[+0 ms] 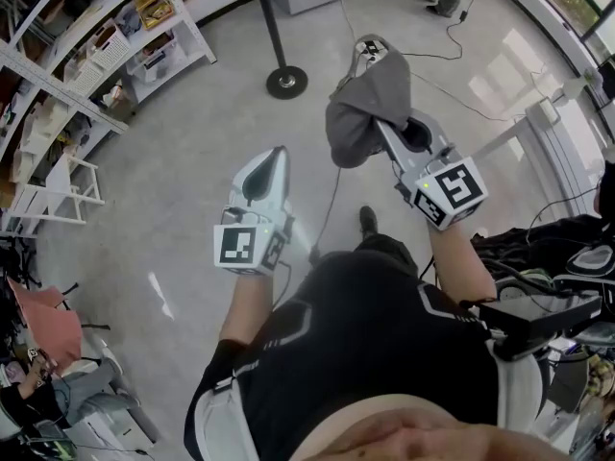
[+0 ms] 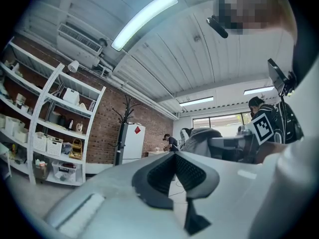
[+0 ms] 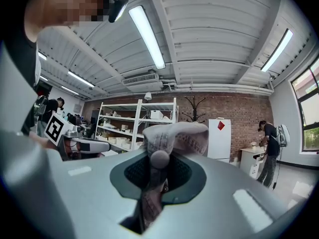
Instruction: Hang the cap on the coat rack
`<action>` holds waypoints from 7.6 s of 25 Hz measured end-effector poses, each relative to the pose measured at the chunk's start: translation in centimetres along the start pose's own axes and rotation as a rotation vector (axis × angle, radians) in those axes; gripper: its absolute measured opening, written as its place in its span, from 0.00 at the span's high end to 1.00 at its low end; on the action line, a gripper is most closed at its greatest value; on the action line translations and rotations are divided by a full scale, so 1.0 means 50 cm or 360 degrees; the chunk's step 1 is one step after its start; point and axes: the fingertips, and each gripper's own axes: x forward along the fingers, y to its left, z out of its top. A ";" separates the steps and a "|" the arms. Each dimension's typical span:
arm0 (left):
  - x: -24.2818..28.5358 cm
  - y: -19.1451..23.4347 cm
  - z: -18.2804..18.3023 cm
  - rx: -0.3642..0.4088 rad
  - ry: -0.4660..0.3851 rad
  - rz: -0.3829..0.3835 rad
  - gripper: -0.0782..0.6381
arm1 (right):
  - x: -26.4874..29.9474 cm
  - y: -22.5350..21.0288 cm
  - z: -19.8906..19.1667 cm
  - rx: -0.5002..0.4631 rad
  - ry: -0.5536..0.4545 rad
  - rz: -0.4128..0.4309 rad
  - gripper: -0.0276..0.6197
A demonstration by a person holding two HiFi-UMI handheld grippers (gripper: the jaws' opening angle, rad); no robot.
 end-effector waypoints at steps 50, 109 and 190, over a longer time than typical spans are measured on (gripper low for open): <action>0.444 -0.187 -0.032 -0.0205 0.0166 -0.1549 0.70 | 0.366 -0.481 -0.042 0.0097 -0.0104 0.0401 0.89; 0.786 0.463 -0.137 0.0245 0.0881 -0.1477 0.67 | 0.999 -0.552 -0.016 0.0048 -0.0092 0.0026 0.89; 1.358 0.689 0.043 0.0333 0.0694 -0.1578 0.67 | 1.514 -1.004 0.108 0.0117 -0.0318 0.0400 0.89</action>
